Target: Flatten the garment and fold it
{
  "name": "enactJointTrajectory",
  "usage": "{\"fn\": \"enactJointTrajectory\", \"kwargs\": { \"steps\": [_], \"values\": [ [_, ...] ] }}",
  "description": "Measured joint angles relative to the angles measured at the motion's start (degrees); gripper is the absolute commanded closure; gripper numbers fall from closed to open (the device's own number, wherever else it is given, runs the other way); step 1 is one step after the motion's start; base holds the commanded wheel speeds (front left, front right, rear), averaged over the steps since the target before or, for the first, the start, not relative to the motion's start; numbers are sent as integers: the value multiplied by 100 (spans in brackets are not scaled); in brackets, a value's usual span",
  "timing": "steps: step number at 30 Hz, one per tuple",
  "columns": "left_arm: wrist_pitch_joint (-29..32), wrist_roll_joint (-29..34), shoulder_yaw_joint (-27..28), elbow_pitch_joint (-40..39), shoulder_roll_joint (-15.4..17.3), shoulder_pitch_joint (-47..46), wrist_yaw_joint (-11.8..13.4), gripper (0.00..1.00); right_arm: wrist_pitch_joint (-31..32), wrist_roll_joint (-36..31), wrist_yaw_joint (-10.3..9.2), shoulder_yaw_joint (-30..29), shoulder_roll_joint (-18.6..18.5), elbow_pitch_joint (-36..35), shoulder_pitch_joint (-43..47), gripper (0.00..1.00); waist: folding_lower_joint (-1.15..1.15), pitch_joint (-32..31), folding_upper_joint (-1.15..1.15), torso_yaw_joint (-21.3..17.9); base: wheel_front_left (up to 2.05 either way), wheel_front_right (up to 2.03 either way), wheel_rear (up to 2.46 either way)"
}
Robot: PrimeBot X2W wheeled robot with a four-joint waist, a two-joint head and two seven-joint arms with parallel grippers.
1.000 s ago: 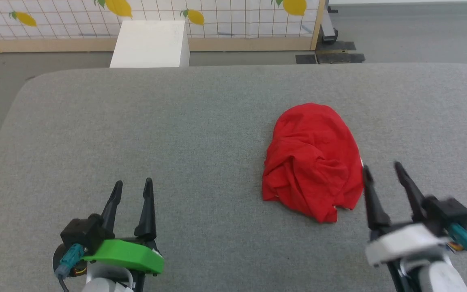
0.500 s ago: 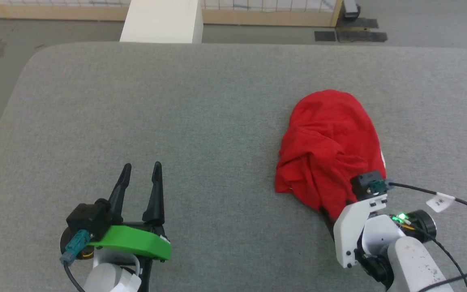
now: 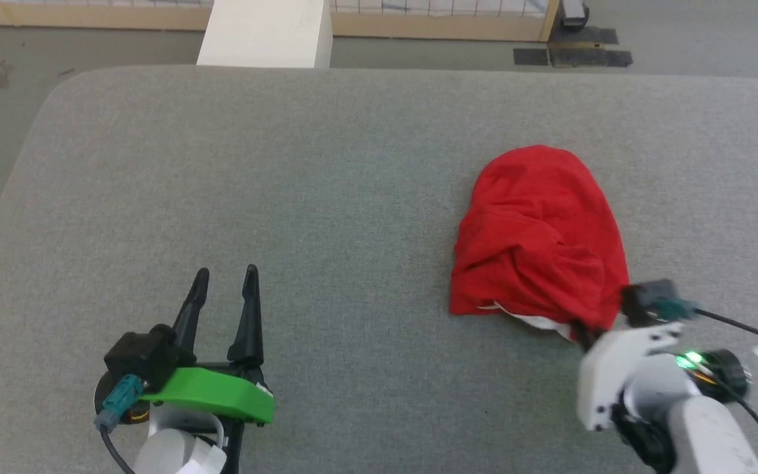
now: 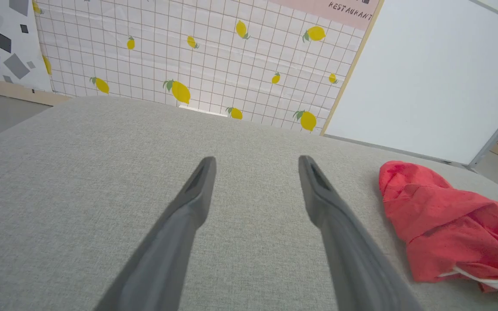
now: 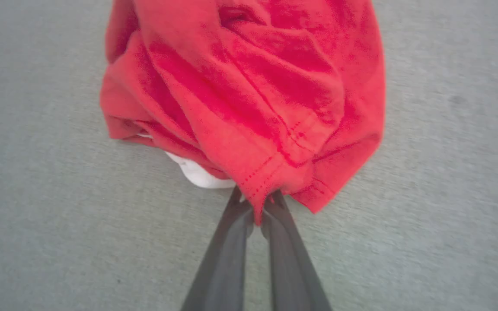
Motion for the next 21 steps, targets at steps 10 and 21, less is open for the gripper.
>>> {"fn": "enactJointTrajectory", "kwargs": {
  "steps": [10,21],
  "values": [
    [0,0,32,40,-1,159,0,0,-506,-54,0,-2290,-7,-678,1194,100,0,-362,0,-196,0,0,0],
    [0,1,37,36,-1,171,0,0,-1942,-98,-1,-2448,-16,-762,1121,0,0,-361,0,-410,0,0,0]
  ]
}}
